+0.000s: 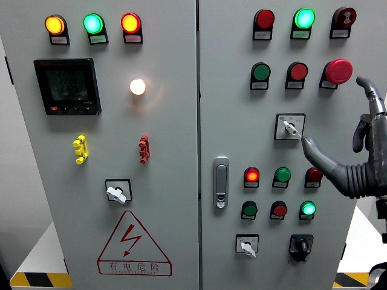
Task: Rotate and turn off gray switch
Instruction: 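Move the right hand up to the white rotary switch knob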
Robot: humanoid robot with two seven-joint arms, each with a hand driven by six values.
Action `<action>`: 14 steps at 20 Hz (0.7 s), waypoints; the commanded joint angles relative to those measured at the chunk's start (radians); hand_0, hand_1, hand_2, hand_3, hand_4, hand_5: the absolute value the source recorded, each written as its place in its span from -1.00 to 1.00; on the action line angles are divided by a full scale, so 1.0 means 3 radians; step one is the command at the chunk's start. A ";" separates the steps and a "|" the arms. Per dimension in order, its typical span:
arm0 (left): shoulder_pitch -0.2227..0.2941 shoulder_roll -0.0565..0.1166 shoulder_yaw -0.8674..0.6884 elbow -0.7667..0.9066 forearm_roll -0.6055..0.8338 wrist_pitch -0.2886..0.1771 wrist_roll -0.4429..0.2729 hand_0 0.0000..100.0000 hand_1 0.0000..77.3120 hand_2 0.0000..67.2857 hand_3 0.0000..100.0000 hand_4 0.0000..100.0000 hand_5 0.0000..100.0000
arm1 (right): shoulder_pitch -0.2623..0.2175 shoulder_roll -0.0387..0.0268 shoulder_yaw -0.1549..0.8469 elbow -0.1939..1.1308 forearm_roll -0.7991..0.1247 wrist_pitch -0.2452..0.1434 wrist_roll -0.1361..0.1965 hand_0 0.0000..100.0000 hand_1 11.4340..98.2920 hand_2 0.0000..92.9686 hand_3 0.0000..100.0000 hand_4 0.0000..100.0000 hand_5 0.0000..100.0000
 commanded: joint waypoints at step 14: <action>0.0000 -0.0005 0.0001 0.0000 0.0000 0.0000 0.0000 0.77 -1.00 -0.60 -0.62 -0.84 -0.78 | 0.0085 0.0025 -0.0168 -0.0153 0.0010 0.0026 -0.0133 -1.00 -0.50 -0.22 0.94 1.00 0.93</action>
